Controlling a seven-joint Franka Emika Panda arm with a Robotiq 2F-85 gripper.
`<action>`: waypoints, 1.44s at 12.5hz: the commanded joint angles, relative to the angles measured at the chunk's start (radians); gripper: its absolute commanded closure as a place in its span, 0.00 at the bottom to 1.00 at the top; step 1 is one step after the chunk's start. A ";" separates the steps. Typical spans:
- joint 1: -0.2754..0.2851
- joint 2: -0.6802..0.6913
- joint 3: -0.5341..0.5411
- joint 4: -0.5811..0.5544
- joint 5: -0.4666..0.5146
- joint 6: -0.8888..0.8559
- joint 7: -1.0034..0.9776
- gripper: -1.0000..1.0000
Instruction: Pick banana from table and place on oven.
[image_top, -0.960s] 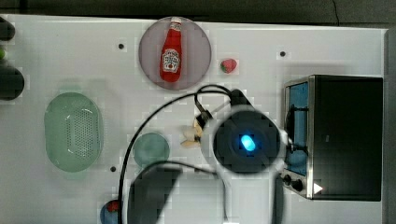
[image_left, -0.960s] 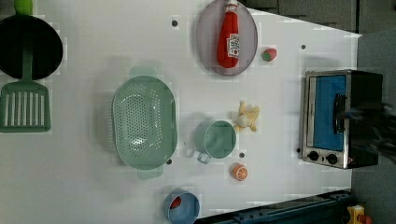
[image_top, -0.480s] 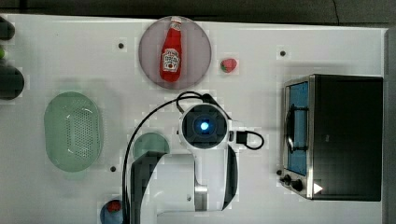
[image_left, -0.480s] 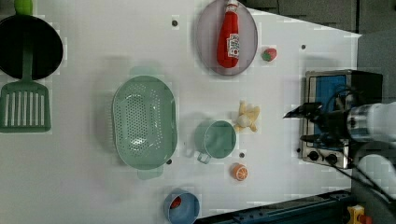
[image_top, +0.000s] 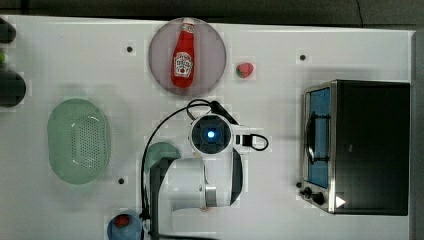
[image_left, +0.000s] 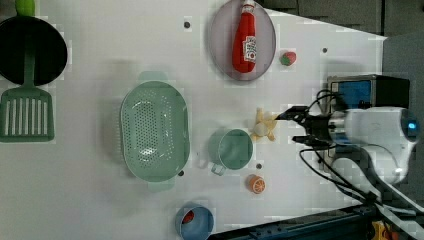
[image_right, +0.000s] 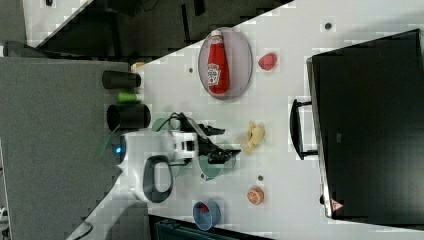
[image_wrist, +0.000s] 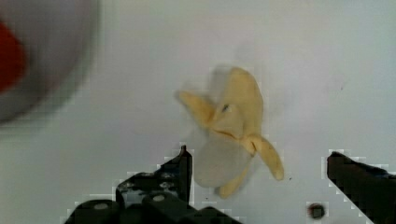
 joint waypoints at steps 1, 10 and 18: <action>0.001 0.081 0.031 -0.020 0.015 0.081 0.033 0.00; 0.003 0.192 0.058 -0.025 0.015 0.213 0.033 0.64; 0.001 -0.048 0.055 0.012 0.016 0.146 0.033 0.75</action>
